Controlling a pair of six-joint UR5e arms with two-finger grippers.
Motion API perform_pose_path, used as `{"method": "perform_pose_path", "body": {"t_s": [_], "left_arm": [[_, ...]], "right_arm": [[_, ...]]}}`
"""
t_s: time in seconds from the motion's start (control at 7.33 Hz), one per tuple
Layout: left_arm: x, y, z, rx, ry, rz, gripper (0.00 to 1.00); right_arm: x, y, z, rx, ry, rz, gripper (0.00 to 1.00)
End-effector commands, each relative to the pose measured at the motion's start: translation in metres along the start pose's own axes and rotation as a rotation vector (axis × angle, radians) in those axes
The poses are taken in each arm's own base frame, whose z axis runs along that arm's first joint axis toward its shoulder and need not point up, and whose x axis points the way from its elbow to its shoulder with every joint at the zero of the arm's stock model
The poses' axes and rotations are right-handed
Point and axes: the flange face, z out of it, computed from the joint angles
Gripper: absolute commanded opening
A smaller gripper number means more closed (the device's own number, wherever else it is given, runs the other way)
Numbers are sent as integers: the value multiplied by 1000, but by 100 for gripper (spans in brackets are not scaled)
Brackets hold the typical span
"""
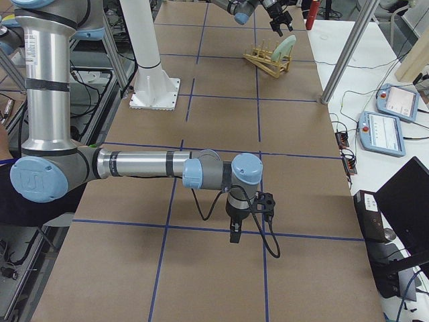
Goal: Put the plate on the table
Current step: 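Reach the left gripper to the pale green plate's rim in the rack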
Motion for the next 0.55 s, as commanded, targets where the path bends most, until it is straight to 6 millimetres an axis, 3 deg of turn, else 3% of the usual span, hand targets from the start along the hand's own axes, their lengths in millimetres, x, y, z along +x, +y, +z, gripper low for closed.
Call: {"method": "perform_pose_path", "body": {"t_s": [0.0,0.41], "left_arm": [[8,3,11,0,3,2,84],[3,-1,22,-2,5,10,54]], "right_arm": [[0,0,0,1,0,2,100],[0,0,0,1,0,0,100]]}}
